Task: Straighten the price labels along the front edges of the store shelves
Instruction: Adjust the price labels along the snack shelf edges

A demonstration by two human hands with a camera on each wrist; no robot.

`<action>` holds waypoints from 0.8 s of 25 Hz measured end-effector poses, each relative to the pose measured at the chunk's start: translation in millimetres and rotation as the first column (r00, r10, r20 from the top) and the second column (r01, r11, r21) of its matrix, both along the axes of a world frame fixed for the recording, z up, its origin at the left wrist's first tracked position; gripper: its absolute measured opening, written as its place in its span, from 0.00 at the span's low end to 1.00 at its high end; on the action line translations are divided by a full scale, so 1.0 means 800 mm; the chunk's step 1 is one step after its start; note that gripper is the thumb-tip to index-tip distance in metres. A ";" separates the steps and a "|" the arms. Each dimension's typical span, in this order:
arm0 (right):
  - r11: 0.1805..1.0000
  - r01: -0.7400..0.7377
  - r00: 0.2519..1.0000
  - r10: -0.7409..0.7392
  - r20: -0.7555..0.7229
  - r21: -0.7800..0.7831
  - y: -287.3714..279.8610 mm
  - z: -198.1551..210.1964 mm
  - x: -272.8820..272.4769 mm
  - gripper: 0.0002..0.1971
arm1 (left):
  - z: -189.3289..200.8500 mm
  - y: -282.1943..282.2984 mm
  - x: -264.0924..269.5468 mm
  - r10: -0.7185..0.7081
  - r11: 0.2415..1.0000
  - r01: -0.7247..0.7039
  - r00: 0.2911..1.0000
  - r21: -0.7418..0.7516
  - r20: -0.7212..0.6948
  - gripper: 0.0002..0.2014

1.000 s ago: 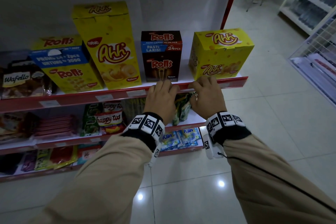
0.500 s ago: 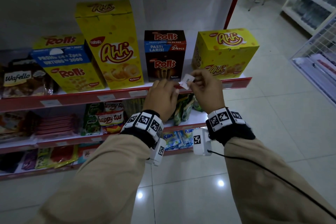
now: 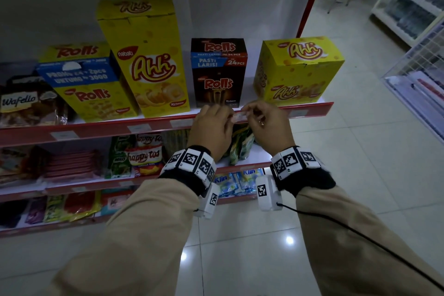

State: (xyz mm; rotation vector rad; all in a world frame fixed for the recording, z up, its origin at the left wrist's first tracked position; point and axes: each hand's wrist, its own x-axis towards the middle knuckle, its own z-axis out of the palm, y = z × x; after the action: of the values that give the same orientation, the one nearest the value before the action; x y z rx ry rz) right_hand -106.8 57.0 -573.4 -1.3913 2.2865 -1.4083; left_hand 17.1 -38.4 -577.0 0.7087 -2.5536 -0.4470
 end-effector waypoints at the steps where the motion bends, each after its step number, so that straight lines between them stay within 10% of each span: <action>1: 0.999 0.025 1.000 -0.025 -0.012 -0.021 -0.002 0.002 -0.001 0.08 | 0.002 -0.001 0.003 -0.032 0.998 0.034 0.998 -0.045 0.052 0.11; 5: 0.992 0.075 0.995 -0.081 -0.058 -0.098 -0.018 0.008 0.001 0.06 | 0.005 -0.013 0.028 -0.015 0.993 0.036 0.983 -0.110 0.186 0.17; 16: 0.998 -0.035 0.973 0.044 -0.226 0.044 -0.027 -0.001 0.018 0.07 | -0.003 -0.023 0.041 0.084 0.991 -0.081 0.996 0.102 -0.026 0.19; 20: 0.993 -0.018 0.959 0.051 -0.280 0.118 -0.028 -0.003 0.017 0.07 | -0.007 -0.022 0.040 0.085 0.994 -0.077 0.992 -0.084 0.097 0.14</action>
State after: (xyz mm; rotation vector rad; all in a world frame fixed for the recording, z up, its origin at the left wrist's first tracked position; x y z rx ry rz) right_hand -93.3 34.3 -575.9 -1.6807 2.4513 -1.1088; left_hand 48.7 -55.8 -582.8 0.8204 -2.6082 -0.2872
